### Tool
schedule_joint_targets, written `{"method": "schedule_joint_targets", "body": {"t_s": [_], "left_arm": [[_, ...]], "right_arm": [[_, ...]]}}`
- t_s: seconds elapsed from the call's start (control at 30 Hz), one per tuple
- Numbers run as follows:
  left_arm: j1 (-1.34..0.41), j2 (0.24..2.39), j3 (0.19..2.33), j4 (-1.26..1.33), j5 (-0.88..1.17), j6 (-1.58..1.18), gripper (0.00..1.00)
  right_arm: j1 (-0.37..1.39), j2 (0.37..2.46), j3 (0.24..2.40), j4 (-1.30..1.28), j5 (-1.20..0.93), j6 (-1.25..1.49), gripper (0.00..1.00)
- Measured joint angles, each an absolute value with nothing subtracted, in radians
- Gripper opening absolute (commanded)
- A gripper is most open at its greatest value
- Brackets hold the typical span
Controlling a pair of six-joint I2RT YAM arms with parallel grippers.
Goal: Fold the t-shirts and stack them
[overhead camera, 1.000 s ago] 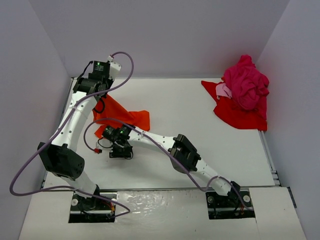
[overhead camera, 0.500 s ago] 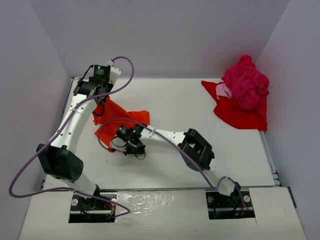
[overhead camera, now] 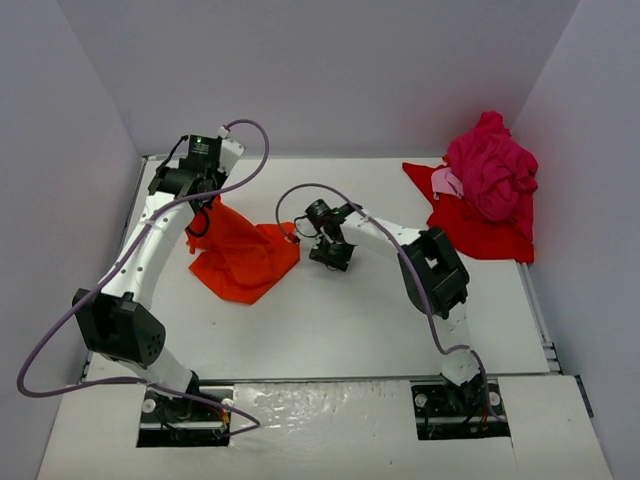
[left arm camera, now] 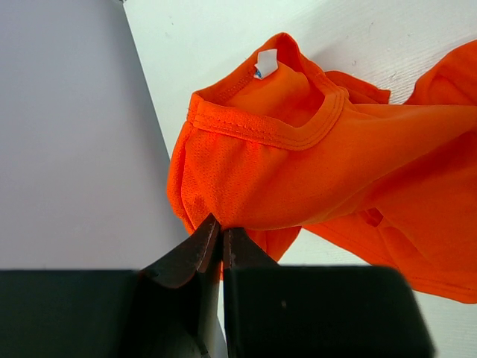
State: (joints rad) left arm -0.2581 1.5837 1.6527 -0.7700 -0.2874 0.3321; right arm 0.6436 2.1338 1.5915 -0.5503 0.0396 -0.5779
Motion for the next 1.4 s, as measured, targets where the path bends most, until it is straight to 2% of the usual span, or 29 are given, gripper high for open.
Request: {"method": "schedule_joint_targets", "body": {"t_s": [0.23, 0.33, 0.63, 1.07, 1.13, 1.17, 1.23, 1.3, 1.33, 1.4], "left_arm": [[-0.258, 1.584, 1.653, -0.765, -0.288, 0.315, 0.0], [-0.258, 1.591, 1.659, -0.768, -0.29, 0.293, 0.0], [-0.258, 1.614, 1.695, -0.783, -0.3, 0.248, 0.0], [-0.258, 1.614, 1.695, -0.8, -0.299, 0.245, 0.0], [-0.258, 1.614, 1.693, -0.799, -0.298, 0.245, 0.0], [-0.258, 1.614, 1.691, -0.799, -0.298, 0.245, 0.0], [-0.258, 1.614, 1.688, -0.799, -0.297, 0.246, 0.0], [-0.258, 1.614, 1.686, -0.8, -0.297, 0.247, 0.0], [-0.258, 1.614, 1.686, -0.799, -0.296, 0.248, 0.0], [-0.258, 1.614, 1.684, -0.799, -0.296, 0.249, 0.0]], "right_arm": [[0.933, 2.134, 1.654, -0.547, 0.042, -0.568, 0.45], [1.002, 2.134, 1.696, -0.55, 0.038, -0.565, 0.45], [1.085, 2.179, 1.876, -0.564, 0.033, -0.582, 0.48], [1.139, 2.411, 2.079, -0.579, -0.047, -0.607, 0.59], [1.143, 2.438, 2.118, -0.577, -0.053, -0.608, 0.56], [1.145, 2.453, 2.138, -0.578, -0.056, -0.609, 0.5], [1.147, 2.468, 2.161, -0.572, -0.06, -0.605, 0.31], [1.147, 2.484, 2.177, -0.567, -0.062, -0.606, 0.07], [1.147, 2.49, 2.179, -0.56, -0.063, -0.607, 0.0], [1.147, 2.496, 2.181, -0.55, -0.057, -0.603, 0.0]]}}
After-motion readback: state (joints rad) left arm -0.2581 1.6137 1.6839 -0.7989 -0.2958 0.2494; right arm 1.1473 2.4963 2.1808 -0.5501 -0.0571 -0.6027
